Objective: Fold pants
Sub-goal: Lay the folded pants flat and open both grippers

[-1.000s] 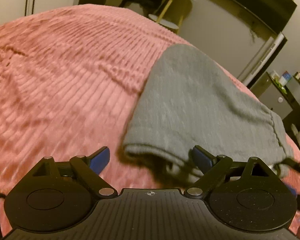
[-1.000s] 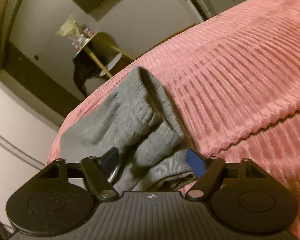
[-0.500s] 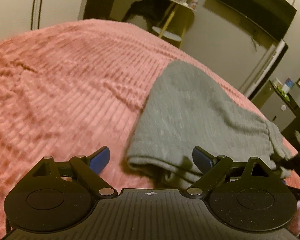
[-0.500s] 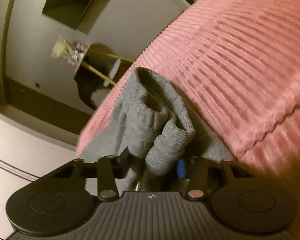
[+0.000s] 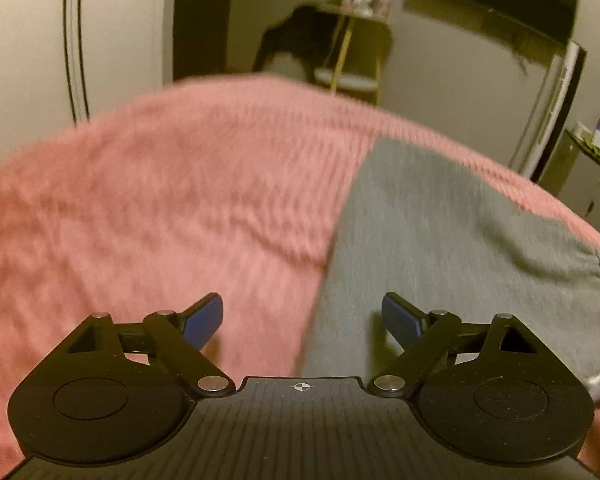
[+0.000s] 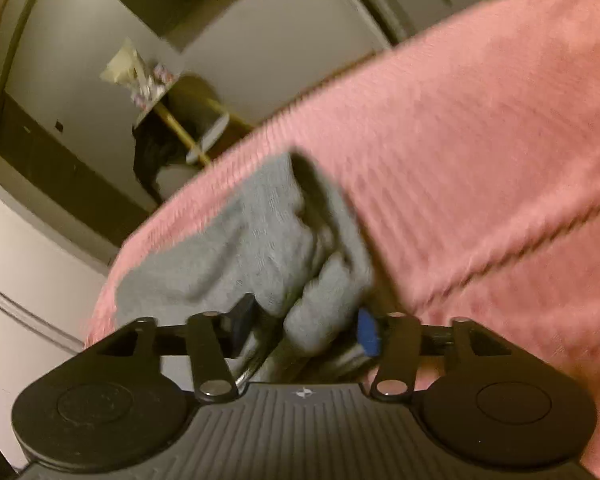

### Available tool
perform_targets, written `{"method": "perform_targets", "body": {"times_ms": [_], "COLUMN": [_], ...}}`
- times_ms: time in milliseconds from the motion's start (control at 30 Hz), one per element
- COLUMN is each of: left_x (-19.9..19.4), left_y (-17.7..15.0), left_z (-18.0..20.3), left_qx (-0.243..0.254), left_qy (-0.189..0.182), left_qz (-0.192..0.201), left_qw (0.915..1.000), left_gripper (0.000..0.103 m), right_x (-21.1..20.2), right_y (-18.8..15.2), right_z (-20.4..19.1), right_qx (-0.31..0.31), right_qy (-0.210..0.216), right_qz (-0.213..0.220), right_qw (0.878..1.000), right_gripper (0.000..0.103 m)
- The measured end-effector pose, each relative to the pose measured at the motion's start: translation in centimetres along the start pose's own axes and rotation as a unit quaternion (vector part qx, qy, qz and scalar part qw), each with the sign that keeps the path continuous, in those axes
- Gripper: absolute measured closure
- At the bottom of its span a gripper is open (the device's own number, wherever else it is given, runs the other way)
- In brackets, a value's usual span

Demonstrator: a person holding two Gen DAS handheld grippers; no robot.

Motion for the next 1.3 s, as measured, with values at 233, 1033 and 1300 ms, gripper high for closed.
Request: {"method": "perform_targets", "body": {"times_ms": [233, 1033, 1300], "left_x": [2.9, 3.8, 4.1], "left_y": [5.6, 0.3, -4.9], "left_z": [5.2, 5.2, 6.5], "left_qx": [0.042, 0.103, 0.192], "left_qy": [-0.054, -0.060, 0.009], "left_qz": [0.054, 0.043, 0.115], "left_qw": [0.9962, 0.9920, 0.9746], "left_gripper": [0.011, 0.000, 0.000], "right_x": [4.6, 5.2, 6.2], "right_y": [1.5, -4.3, -6.3], "right_z": [-6.8, -6.4, -3.4], "right_qx": [-0.204, -0.370, -0.430], "right_qy": [0.048, 0.032, 0.005], "right_qz": [0.004, 0.014, 0.041], "right_qw": [0.978, 0.928, 0.902], "right_gripper": [0.067, 0.056, 0.056]}}
Point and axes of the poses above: each gripper's, at about its wrist camera, not at the fingertips, and x roughly the way its jaws point, z to its right, y to its top, the point moved 1 cm from there along x, roughly the way its jaws point, and after that the axes turned 6 degrees about y, right-handed, at the moved point
